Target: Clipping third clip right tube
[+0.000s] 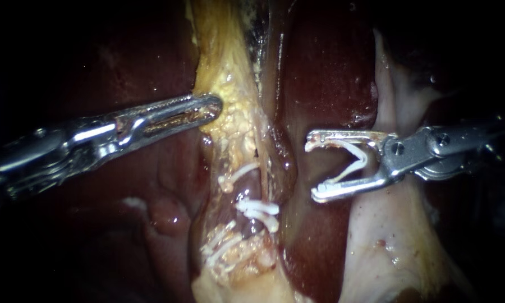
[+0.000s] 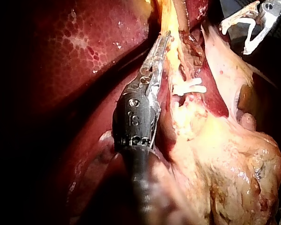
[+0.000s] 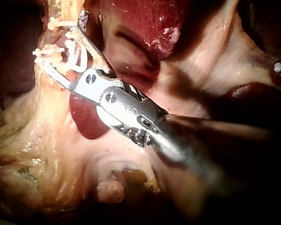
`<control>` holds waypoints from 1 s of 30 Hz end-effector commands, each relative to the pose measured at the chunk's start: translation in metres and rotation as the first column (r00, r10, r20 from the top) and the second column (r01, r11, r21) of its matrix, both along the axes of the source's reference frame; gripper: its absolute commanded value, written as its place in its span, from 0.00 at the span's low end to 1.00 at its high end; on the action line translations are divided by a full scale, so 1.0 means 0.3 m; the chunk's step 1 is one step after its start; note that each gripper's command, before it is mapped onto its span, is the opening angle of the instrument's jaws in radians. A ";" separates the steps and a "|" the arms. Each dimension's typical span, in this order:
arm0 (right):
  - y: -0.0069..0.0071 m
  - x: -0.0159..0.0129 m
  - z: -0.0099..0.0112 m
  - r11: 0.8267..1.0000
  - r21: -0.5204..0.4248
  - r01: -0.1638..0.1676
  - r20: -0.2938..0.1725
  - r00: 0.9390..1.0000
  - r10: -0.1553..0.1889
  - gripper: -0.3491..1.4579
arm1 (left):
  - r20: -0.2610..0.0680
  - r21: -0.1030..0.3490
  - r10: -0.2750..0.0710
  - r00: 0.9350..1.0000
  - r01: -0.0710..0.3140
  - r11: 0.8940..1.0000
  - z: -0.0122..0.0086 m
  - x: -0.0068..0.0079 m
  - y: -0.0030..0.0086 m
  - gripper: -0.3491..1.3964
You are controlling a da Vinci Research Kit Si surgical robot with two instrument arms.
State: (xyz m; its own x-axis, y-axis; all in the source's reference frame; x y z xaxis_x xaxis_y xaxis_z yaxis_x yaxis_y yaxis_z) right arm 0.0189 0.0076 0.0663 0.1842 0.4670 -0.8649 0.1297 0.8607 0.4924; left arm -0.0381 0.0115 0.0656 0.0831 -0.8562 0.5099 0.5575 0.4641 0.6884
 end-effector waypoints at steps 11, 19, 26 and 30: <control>-0.0111 0.0094 0.0131 0.967 0.256 0.007 0.067 0.997 -0.025 0.52 | -0.010 0.004 -0.029 1.000 0.029 1.000 -0.0124 0.0141 0.0027 0.00; -0.0141 0.0181 0.0266 0.945 0.328 0.001 0.108 0.993 -0.039 0.52 | 0.005 -0.003 -0.068 0.998 0.068 0.998 -0.0264 0.0262 0.0034 0.00; -0.0096 0.0244 0.0332 0.941 0.339 -0.011 0.121 0.992 -0.032 0.52 | 0.011 -0.006 -0.088 0.996 0.088 0.996 -0.0346 0.0268 0.0015 0.00; -0.0086 0.0279 0.0355 0.940 0.342 -0.015 0.133 0.991 -0.032 0.52 | 0.009 -0.006 -0.090 0.996 0.090 0.996 -0.0360 0.0265 0.0007 0.00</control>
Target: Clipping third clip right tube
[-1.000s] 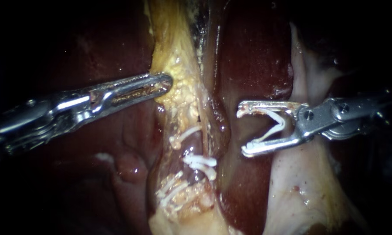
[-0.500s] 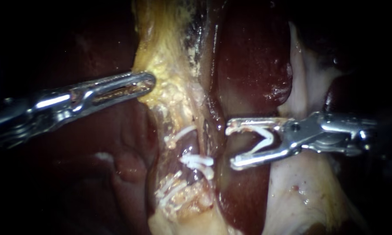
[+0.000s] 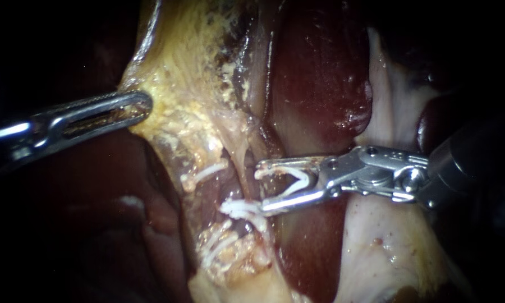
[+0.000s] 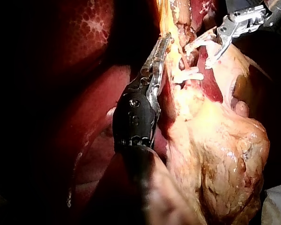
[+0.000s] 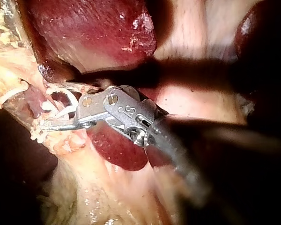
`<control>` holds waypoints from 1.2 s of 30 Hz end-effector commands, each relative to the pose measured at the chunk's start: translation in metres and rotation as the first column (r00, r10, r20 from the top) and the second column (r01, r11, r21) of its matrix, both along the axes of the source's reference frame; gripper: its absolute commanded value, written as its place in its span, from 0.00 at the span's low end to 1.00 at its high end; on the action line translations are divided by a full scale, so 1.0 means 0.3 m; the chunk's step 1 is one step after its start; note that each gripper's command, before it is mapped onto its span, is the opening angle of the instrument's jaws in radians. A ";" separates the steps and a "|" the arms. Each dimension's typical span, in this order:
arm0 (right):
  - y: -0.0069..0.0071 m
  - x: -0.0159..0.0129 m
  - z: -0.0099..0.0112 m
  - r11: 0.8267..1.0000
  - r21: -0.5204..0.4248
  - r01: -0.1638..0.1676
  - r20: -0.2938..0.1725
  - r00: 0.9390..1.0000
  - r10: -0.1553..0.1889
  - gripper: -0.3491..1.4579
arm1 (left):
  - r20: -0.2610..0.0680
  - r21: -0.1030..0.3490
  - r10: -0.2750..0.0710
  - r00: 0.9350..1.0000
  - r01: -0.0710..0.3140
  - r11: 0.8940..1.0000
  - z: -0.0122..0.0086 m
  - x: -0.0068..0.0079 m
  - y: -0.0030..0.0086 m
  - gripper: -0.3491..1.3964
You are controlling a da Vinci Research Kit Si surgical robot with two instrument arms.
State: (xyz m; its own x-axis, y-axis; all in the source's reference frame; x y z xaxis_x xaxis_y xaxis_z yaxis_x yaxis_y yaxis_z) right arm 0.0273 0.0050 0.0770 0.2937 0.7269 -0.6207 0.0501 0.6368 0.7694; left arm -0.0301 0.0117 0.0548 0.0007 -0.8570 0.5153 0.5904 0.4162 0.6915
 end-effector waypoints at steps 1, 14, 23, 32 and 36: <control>0.0000 0.0009 0.0004 1.000 -0.001 -0.002 0.004 1.000 0.002 0.52 | -0.001 0.000 0.000 1.000 0.000 1.000 -0.0001 0.0000 0.0000 0.00; -0.0020 0.0135 0.0058 1.000 0.013 0.027 0.005 1.000 -0.027 0.52 | -0.004 -0.001 -0.004 1.000 0.004 1.000 -0.0006 -0.0003 -0.0005 0.00; -0.0019 0.0144 0.0083 0.999 0.046 0.027 0.015 1.000 -0.027 0.50 | -0.004 -0.001 -0.004 1.000 0.004 1.000 -0.0008 -0.0001 -0.0005 0.00; 0.0010 0.0088 0.0128 0.999 0.039 0.024 0.069 0.997 -0.027 0.50 | 0.004 -0.001 -0.007 1.000 0.007 1.000 -0.0037 0.0016 0.0004 0.00; 0.0008 0.0106 0.0136 0.999 0.037 0.018 0.069 0.997 -0.020 0.51 | 0.005 0.005 -0.010 1.000 0.010 1.000 -0.0044 0.0017 0.0005 0.00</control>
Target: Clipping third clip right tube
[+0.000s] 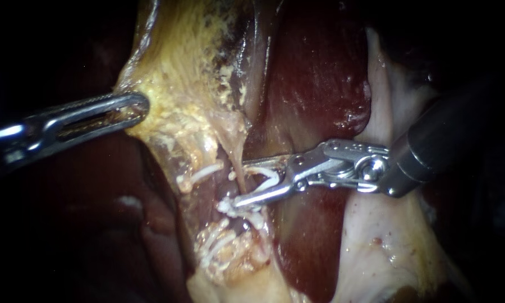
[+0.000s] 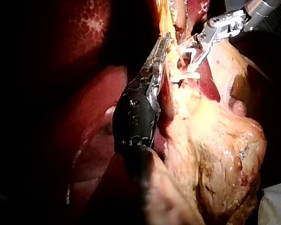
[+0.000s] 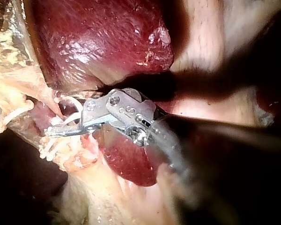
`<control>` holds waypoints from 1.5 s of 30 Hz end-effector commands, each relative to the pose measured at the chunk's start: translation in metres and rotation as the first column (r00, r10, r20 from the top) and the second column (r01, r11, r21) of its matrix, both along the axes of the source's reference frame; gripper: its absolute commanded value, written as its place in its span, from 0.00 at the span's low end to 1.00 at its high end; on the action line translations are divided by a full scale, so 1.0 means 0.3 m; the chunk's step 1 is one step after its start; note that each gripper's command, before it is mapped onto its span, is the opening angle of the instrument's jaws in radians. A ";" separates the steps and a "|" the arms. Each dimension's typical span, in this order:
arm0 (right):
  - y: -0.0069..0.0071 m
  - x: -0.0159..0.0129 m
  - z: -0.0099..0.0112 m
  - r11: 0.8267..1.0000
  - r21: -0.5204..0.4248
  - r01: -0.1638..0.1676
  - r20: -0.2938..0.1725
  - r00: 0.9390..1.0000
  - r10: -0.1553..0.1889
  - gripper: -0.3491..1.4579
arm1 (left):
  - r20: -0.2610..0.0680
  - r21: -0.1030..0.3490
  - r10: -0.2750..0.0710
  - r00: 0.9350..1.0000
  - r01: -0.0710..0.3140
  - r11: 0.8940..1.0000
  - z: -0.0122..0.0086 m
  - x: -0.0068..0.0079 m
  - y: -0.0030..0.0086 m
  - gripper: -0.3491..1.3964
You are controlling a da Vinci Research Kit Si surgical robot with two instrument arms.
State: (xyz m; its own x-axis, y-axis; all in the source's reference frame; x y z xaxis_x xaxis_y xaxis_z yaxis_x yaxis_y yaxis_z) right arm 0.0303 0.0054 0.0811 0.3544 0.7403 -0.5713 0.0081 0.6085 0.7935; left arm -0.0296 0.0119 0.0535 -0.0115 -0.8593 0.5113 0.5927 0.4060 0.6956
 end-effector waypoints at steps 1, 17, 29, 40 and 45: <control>-0.0006 0.0011 0.0000 1.000 0.004 -0.007 -0.015 1.000 0.007 0.51 | 0.002 0.001 0.002 1.000 -0.002 1.000 0.0000 -0.0001 0.0000 0.00; -0.0003 0.0056 -0.0090 0.974 0.224 0.018 -0.243 0.969 0.038 0.44 | 0.001 0.000 0.001 1.000 -0.001 1.000 0.0017 -0.0001 0.0003 0.00; 0.0025 0.0059 -0.0112 0.966 0.258 0.009 -0.244 0.968 0.056 0.33 | 0.001 -0.002 0.001 1.000 -0.001 1.000 0.0030 0.0000 0.0002 0.00; 0.0030 0.0027 -0.0095 0.954 0.300 0.005 -0.184 0.982 0.052 0.00 | 0.001 -0.002 0.001 1.000 -0.001 1.000 0.0031 0.0000 0.0002 0.00; 0.0027 0.0028 -0.0098 0.954 0.300 0.006 -0.184 0.982 0.052 0.00 | 0.001 -0.002 0.001 1.000 -0.001 1.000 0.0030 -0.0001 0.0002 0.00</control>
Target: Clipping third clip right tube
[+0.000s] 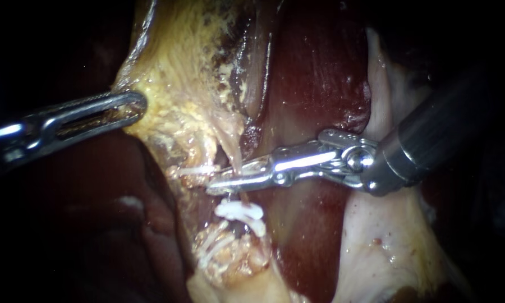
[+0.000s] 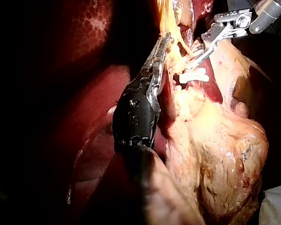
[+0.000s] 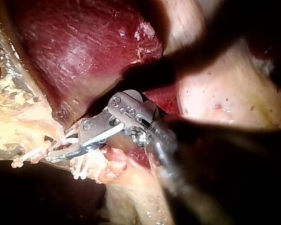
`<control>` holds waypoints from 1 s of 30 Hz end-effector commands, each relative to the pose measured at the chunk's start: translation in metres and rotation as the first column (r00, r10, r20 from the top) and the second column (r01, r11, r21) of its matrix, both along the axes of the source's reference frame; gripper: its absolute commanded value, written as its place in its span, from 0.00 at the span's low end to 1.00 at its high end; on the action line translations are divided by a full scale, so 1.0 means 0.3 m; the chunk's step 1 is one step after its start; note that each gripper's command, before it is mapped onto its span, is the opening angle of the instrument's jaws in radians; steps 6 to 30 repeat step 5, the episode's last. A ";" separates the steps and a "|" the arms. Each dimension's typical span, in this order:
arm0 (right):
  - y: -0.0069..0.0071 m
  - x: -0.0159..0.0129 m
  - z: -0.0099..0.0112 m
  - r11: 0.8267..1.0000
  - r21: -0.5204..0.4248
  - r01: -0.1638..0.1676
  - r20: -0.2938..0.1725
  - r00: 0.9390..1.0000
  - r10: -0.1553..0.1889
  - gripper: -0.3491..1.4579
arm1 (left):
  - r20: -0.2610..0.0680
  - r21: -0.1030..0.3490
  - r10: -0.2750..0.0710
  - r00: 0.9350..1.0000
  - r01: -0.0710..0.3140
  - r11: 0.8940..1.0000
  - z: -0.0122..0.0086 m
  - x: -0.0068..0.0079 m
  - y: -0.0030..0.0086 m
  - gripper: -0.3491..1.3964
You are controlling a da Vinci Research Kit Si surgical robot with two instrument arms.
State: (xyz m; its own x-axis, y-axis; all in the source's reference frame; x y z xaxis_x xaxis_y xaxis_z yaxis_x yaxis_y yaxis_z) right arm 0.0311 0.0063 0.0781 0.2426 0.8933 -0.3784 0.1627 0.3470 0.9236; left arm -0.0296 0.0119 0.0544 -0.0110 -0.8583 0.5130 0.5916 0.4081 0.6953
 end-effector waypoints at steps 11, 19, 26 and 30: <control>-0.0003 0.0001 -0.0001 1.000 0.000 0.001 -0.001 1.000 -0.001 0.00 | 0.000 0.000 0.000 1.000 0.000 1.000 -0.0001 0.0000 0.0002 0.00; -0.0003 0.0001 -0.0001 1.000 0.000 0.001 -0.001 1.000 -0.001 0.00 | 0.000 0.000 0.000 1.000 0.000 1.000 -0.0001 0.0000 0.0002 0.00; -0.0003 0.0001 -0.0001 1.000 0.000 0.001 -0.001 1.000 -0.001 0.00 | 0.000 0.000 0.000 1.000 0.000 1.000 -0.0001 0.0000 0.0002 0.00; -0.0003 0.0001 -0.0001 1.000 0.000 0.001 -0.001 1.000 -0.001 0.00 | 0.000 0.000 0.000 1.000 0.000 1.000 -0.0001 0.0000 0.0002 0.00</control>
